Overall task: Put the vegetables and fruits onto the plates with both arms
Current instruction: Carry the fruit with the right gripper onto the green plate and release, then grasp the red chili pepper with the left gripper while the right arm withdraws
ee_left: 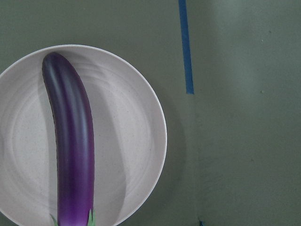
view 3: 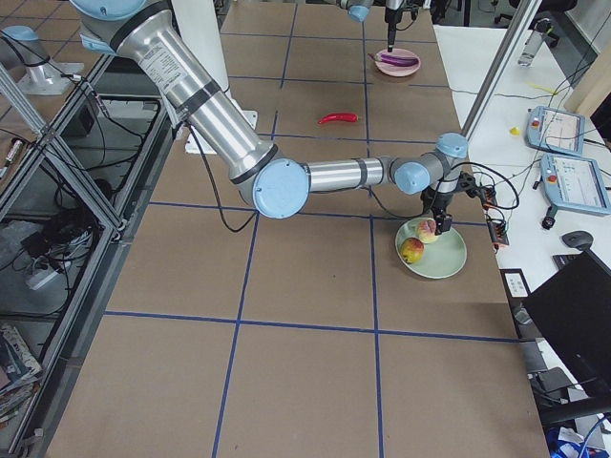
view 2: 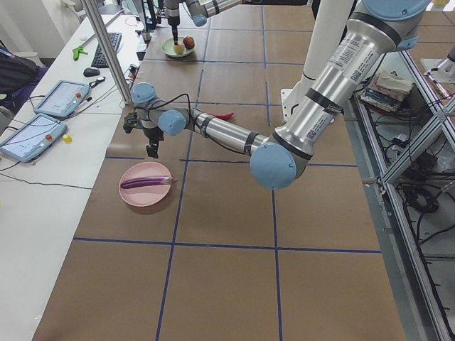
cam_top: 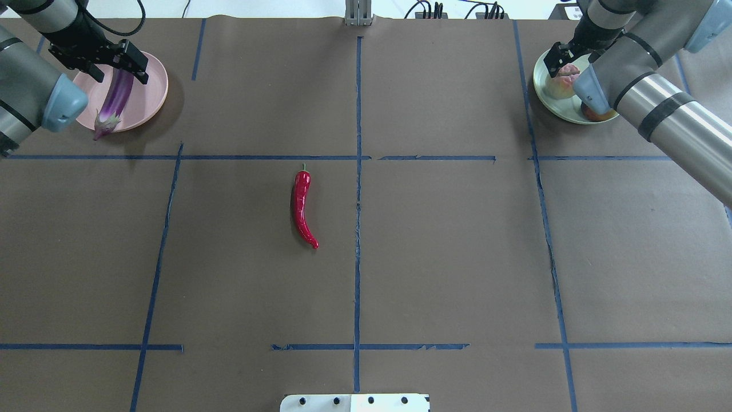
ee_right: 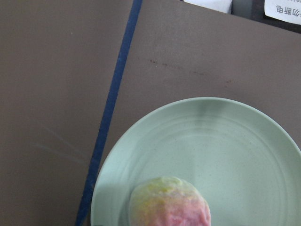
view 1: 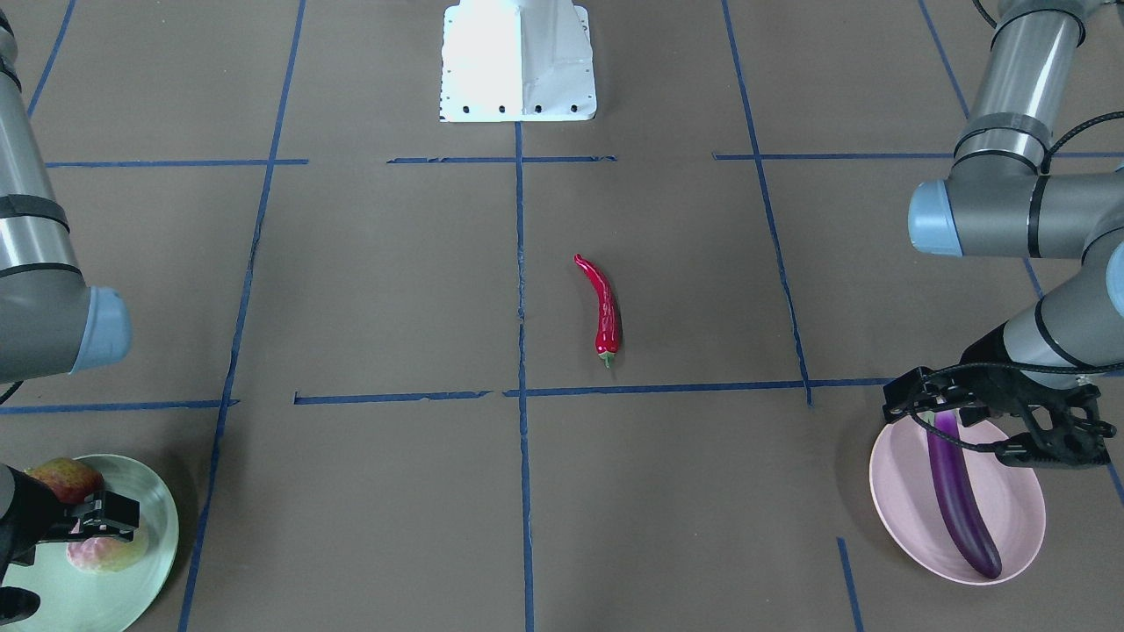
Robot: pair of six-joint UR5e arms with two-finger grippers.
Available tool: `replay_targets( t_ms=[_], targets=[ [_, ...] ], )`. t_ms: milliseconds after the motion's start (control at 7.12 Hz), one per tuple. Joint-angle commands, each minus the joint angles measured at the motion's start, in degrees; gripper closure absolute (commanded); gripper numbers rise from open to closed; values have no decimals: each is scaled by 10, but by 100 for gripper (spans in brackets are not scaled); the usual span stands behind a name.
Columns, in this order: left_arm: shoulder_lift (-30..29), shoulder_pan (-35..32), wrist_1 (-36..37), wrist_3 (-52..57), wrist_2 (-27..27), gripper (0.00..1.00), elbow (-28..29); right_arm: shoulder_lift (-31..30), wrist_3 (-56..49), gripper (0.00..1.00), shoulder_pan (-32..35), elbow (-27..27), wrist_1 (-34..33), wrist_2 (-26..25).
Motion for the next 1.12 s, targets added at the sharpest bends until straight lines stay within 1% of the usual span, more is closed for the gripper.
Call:
replay_targets(
  t_ms=[0, 140, 281, 421, 561, 702, 842, 982],
  targets=[
    [-2, 60, 4, -97, 42, 0, -56, -54, -27, 0, 46, 116, -91, 41],
    [-4, 109, 4, -153, 78, 0, -71, -95, -83, 0, 77, 177, -131, 43],
    [-7, 143, 4, -203, 98, 0, -88, -157, -120, 0, 103, 267, -186, 46],
    [-7, 173, 5, -243, 119, 0, -108, -243, -135, 0, 104, 361, -215, 46],
    [-24, 201, 6, -286, 134, 0, -111, -344, -135, 0, 104, 454, -219, 47],
    [-44, 220, 19, -321, 142, 0, -111, -422, -135, 0, 104, 505, -213, 79],
    [-61, 237, 30, -348, 149, 0, -111, -484, -136, 0, 108, 539, -206, 90],
    [-64, 267, 31, -369, 182, 0, -110, -528, -135, 0, 109, 544, -169, 90]
  ],
)
